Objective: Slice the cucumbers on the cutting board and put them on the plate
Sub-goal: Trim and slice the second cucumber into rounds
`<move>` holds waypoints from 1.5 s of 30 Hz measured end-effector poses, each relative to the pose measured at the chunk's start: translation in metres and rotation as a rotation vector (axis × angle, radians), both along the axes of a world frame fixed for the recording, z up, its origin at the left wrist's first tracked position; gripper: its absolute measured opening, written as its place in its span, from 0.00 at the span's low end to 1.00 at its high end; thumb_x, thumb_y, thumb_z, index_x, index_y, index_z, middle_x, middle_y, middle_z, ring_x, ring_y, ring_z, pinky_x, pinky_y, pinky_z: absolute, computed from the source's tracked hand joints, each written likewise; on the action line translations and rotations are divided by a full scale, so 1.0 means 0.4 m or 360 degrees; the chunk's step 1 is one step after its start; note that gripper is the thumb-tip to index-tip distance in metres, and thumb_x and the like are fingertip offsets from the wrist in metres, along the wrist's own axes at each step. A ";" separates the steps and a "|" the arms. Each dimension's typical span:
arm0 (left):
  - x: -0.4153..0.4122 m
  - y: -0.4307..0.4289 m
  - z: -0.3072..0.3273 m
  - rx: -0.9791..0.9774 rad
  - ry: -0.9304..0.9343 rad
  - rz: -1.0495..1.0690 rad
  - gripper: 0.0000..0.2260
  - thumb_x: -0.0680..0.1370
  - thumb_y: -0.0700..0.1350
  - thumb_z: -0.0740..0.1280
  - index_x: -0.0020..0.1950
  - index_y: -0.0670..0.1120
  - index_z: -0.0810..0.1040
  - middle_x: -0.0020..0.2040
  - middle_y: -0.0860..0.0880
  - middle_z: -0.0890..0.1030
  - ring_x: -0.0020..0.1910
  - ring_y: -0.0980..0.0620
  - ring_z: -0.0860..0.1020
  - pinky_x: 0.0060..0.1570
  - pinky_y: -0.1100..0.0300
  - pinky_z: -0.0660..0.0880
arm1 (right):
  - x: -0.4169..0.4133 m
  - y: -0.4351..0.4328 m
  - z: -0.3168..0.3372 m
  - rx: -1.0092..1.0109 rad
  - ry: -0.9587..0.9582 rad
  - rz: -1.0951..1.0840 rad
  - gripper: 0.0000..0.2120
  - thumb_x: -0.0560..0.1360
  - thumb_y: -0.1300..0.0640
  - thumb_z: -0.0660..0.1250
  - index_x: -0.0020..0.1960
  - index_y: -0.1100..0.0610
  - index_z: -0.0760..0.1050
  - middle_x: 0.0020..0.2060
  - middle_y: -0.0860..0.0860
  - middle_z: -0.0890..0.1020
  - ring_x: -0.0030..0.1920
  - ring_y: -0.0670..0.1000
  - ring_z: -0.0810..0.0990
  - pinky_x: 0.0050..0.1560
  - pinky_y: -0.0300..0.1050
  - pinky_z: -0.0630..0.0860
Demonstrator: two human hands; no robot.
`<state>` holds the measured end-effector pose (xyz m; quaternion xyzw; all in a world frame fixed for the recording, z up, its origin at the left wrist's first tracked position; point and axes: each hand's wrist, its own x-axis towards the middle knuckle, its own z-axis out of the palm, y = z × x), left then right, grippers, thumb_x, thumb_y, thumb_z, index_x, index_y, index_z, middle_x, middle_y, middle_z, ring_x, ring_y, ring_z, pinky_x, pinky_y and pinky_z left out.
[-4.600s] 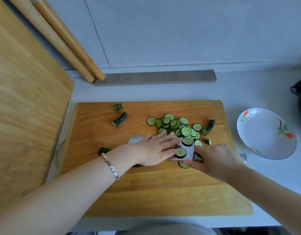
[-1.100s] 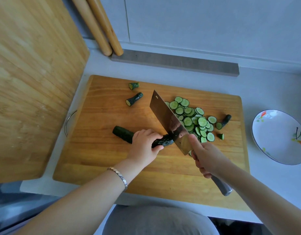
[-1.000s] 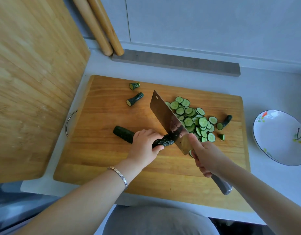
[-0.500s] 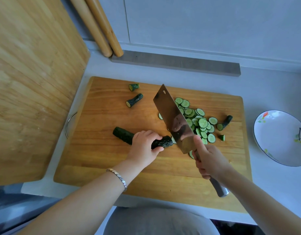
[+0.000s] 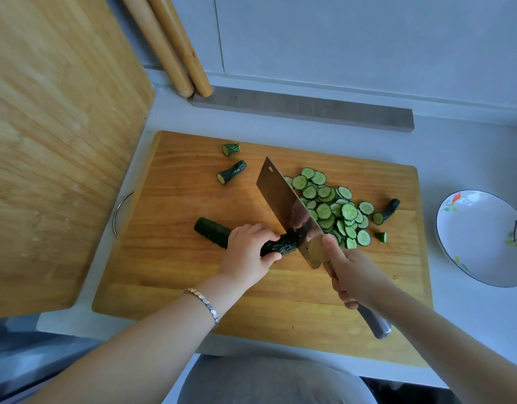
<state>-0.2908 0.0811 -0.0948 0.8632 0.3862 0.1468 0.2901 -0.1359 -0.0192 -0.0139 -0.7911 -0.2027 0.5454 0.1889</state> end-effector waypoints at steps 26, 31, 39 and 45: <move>0.000 0.004 0.003 -0.0059 -0.0046 0.0025 0.12 0.66 0.46 0.77 0.45 0.44 0.80 0.43 0.50 0.81 0.44 0.48 0.77 0.52 0.57 0.64 | -0.006 -0.039 0.015 0.0047 -0.0035 -0.0042 0.26 0.77 0.37 0.51 0.31 0.57 0.62 0.19 0.48 0.62 0.19 0.47 0.59 0.24 0.36 0.59; -0.002 0.007 0.000 -0.0036 -0.0038 0.0012 0.12 0.66 0.46 0.77 0.45 0.44 0.80 0.43 0.50 0.81 0.44 0.47 0.77 0.53 0.55 0.65 | 0.001 -0.040 0.028 0.0063 -0.0004 -0.0036 0.26 0.76 0.36 0.51 0.31 0.56 0.62 0.21 0.49 0.62 0.20 0.47 0.58 0.24 0.35 0.57; 0.000 0.007 0.001 -0.0032 -0.0028 0.0004 0.12 0.66 0.46 0.76 0.46 0.44 0.80 0.44 0.50 0.81 0.46 0.48 0.77 0.53 0.56 0.64 | -0.002 -0.039 0.018 0.0054 -0.0040 0.0016 0.27 0.76 0.36 0.51 0.31 0.56 0.62 0.19 0.47 0.63 0.19 0.46 0.58 0.22 0.35 0.58; -0.001 0.004 0.002 -0.0018 -0.0029 0.0002 0.12 0.66 0.46 0.76 0.46 0.44 0.80 0.44 0.50 0.81 0.46 0.47 0.77 0.52 0.57 0.63 | -0.004 -0.031 0.008 0.0055 -0.0138 0.0044 0.27 0.76 0.36 0.51 0.31 0.56 0.62 0.19 0.47 0.63 0.19 0.47 0.59 0.21 0.35 0.59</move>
